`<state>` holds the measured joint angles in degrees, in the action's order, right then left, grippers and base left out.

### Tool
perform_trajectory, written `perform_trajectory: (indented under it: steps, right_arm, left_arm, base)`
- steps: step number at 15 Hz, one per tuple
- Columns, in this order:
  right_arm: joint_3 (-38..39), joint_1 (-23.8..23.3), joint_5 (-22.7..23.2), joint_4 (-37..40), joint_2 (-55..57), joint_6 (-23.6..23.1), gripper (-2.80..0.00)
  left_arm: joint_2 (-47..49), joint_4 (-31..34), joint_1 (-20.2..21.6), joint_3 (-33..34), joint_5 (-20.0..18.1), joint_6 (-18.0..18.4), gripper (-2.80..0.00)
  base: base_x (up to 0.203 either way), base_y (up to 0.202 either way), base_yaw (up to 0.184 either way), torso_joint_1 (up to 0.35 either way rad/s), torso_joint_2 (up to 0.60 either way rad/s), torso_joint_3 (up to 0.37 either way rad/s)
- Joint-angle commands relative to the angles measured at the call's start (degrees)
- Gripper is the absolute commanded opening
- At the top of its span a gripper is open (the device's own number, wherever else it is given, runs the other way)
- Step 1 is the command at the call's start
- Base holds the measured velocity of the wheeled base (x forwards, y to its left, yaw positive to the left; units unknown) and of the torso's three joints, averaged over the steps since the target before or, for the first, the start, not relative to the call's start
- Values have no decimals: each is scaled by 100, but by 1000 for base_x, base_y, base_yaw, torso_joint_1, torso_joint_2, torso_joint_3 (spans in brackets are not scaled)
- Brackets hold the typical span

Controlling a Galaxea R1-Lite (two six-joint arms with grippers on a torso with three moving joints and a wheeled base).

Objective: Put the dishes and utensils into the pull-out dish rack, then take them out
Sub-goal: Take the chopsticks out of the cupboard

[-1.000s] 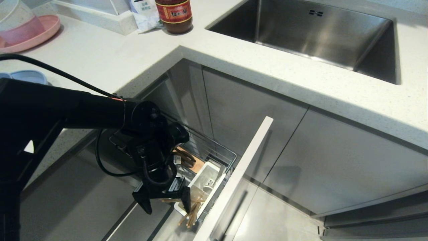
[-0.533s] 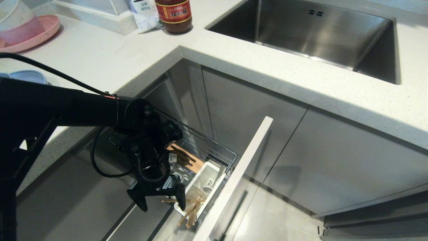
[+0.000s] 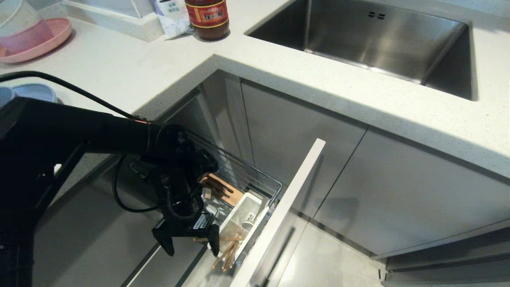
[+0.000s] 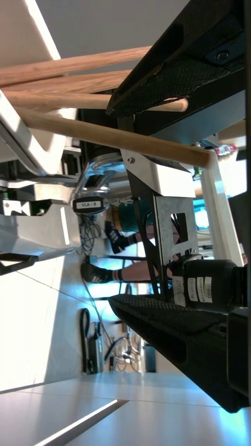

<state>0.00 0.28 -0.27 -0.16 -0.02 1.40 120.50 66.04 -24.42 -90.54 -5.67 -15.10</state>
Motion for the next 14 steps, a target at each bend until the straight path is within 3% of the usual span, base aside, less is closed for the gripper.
perform_trajectory:
  steps: [1, 8, 9, 14]
  right_arm:
    - [9, 0, 0, -2, -19, 0, -280]
    - [9, 7, 0, -2, -24, 0, -280]
    - [9, 1, 0, -2, -17, 0, -280]
    - [9, -2, 0, -2, -17, 0, -280]
  left_arm:
    - [181, 29, -72, 5, -4, -28, 0]
    - [184, -12, -63, -9, 4, -49, 0]
    - [184, -3, -72, -16, 4, -54, -280]
    - [175, -8, -136, -36, -16, -94, -280]
  base:
    - [0, 0, 0, 0, 0, 0]
    - [0, 0, 0, 0, 0, 0]
    - [0, 0, 0, 0, 0, 0]
    - [0, 0, 0, 0, 0, 0]
